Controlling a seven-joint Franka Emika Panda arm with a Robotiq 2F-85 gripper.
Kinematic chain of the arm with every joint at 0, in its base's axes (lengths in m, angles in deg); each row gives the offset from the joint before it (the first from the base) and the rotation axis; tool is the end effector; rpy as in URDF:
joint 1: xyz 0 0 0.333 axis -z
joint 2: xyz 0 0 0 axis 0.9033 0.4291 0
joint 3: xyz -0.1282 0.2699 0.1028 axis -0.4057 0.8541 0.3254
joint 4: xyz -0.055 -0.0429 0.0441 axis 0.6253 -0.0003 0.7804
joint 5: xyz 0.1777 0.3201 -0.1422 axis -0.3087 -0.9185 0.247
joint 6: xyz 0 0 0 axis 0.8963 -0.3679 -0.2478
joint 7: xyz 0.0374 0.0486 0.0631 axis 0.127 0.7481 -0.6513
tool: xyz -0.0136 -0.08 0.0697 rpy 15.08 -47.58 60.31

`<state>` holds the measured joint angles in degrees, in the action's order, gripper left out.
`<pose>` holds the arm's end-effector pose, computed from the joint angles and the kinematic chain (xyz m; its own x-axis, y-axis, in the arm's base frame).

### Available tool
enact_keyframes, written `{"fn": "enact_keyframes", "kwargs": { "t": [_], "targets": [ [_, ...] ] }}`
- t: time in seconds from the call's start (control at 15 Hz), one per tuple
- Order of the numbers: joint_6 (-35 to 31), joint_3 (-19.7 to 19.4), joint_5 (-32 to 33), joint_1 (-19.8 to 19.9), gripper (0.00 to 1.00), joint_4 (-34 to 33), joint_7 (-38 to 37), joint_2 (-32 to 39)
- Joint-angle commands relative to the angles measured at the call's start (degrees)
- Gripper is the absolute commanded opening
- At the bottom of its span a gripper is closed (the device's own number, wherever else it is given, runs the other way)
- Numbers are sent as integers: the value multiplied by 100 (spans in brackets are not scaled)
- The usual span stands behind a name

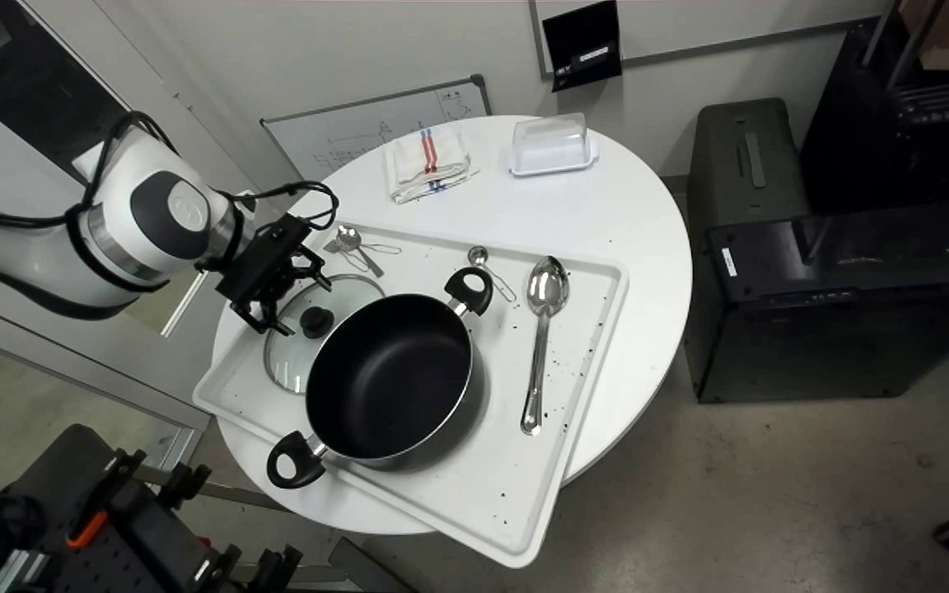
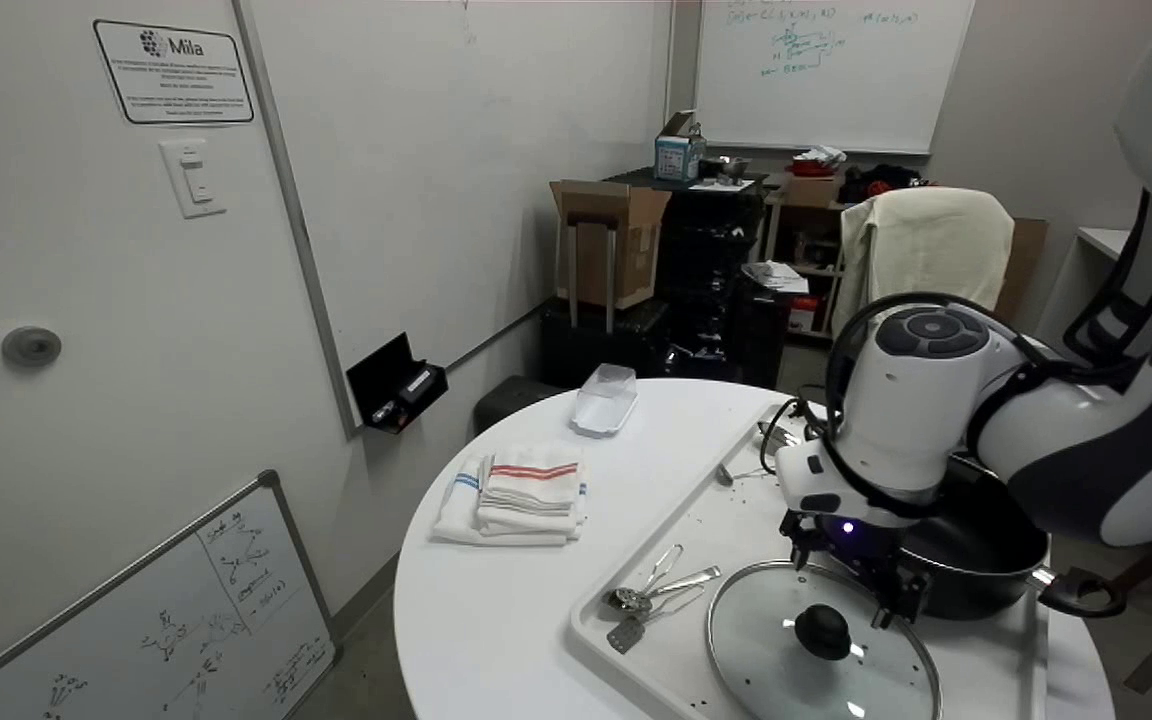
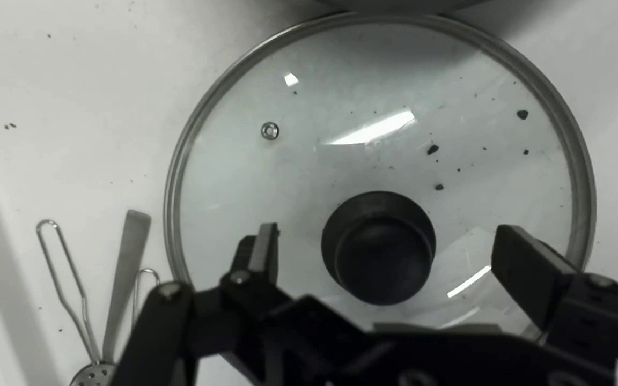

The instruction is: Place the glass lid on the black pot.

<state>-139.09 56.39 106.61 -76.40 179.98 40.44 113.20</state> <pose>0.4898 0.1487 0.0437 0.1015 0.9878 -0.1183 0.9931 -0.0935 0.0715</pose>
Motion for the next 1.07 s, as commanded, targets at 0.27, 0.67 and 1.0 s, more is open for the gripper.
{"fn": "enact_keyframes", "kwargs": {
  "t": [0.27, 0.67, 1.0],
  "targets": [
    [-228, -171, 623, -225, 100, -458, -418, 580],
    [-232, -79, 907, -129, 70, -491, -539, 613],
    [-231, -42, 1053, -86, 40, -509, -603, 607]
  ]
}}
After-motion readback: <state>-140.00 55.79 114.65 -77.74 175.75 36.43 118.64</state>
